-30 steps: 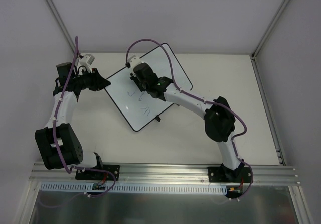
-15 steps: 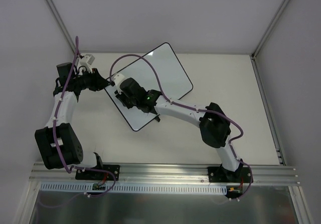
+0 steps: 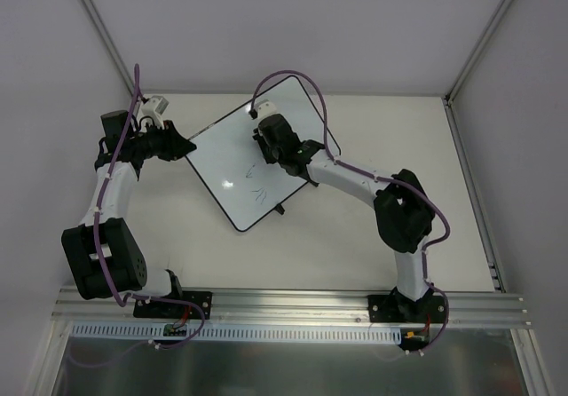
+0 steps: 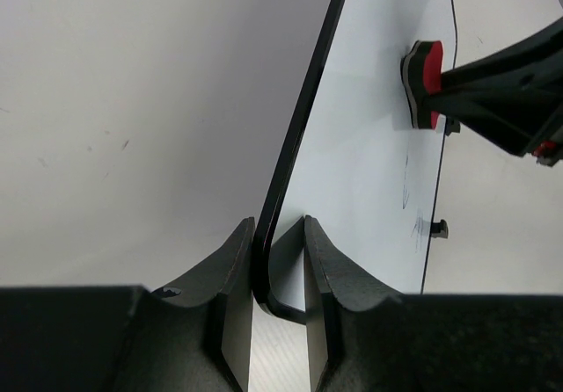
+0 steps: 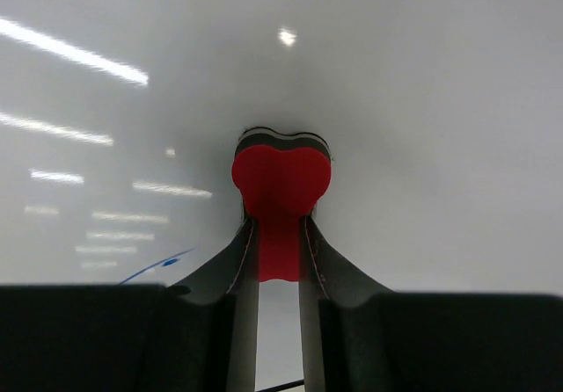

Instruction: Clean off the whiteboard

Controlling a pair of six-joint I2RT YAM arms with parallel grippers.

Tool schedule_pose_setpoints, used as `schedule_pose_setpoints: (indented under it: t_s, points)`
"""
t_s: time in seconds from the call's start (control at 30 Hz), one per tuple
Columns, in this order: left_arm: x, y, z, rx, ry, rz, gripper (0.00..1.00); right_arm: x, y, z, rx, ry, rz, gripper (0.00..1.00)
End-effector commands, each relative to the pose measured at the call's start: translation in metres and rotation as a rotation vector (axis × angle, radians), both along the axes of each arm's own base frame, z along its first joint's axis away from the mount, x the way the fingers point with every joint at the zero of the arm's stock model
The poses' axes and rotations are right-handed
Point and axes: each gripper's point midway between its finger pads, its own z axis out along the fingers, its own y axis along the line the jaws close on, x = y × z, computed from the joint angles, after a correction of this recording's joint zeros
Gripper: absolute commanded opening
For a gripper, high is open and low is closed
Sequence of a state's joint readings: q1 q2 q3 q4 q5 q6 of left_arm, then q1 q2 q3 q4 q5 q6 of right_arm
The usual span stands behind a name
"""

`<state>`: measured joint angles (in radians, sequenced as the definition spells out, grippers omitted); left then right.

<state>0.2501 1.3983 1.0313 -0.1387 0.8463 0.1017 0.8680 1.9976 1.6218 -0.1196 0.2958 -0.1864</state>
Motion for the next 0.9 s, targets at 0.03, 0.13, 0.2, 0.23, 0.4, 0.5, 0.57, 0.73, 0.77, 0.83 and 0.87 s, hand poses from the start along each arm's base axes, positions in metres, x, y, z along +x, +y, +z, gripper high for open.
schedule_pose_setpoints:
  t_s: [0.03,0.13,0.2,0.23,0.4,0.5,0.57,0.73,0.77,0.83,0.87]
  points:
    - [-0.004,-0.011,-0.007,0.081,-0.042,-0.059,0.00,0.008,-0.037,-0.048,-0.119,0.034,-0.095,0.00]
    - [-0.003,-0.012,-0.007,0.080,-0.041,-0.060,0.00,-0.008,-0.021,-0.057,-0.125,0.053,-0.030,0.00]
    - [-0.003,-0.011,-0.007,0.079,-0.039,-0.060,0.00,-0.029,-0.003,-0.067,-0.139,0.069,0.048,0.00]
    - [-0.003,-0.011,-0.007,0.079,-0.039,-0.060,0.00,-0.037,0.003,-0.071,-0.144,0.076,0.074,0.00]
    - [-0.003,-0.011,-0.008,0.077,-0.035,-0.059,0.00,-0.091,0.035,-0.092,-0.145,0.141,0.217,0.01]
    - [-0.003,-0.011,-0.008,0.077,-0.035,-0.059,0.00,-0.118,0.044,-0.100,-0.135,0.184,0.279,0.00]
    - [-0.003,-0.012,-0.008,0.076,-0.034,-0.061,0.00,-0.126,0.046,-0.100,-0.126,0.199,0.300,0.00]
    - [-0.003,-0.011,-0.008,0.076,-0.035,-0.059,0.00,-0.117,0.043,-0.091,-0.144,0.151,0.280,0.00]
    - [-0.002,-0.011,-0.008,0.077,-0.034,-0.057,0.00,-0.113,0.040,-0.090,-0.149,0.142,0.266,0.00]
    - [-0.002,-0.011,-0.008,0.079,-0.035,-0.055,0.00,-0.095,0.029,-0.086,-0.135,0.138,0.211,0.00]
    - [-0.003,-0.011,-0.008,0.078,-0.034,-0.056,0.00,-0.088,0.023,-0.085,-0.131,0.138,0.183,0.00]
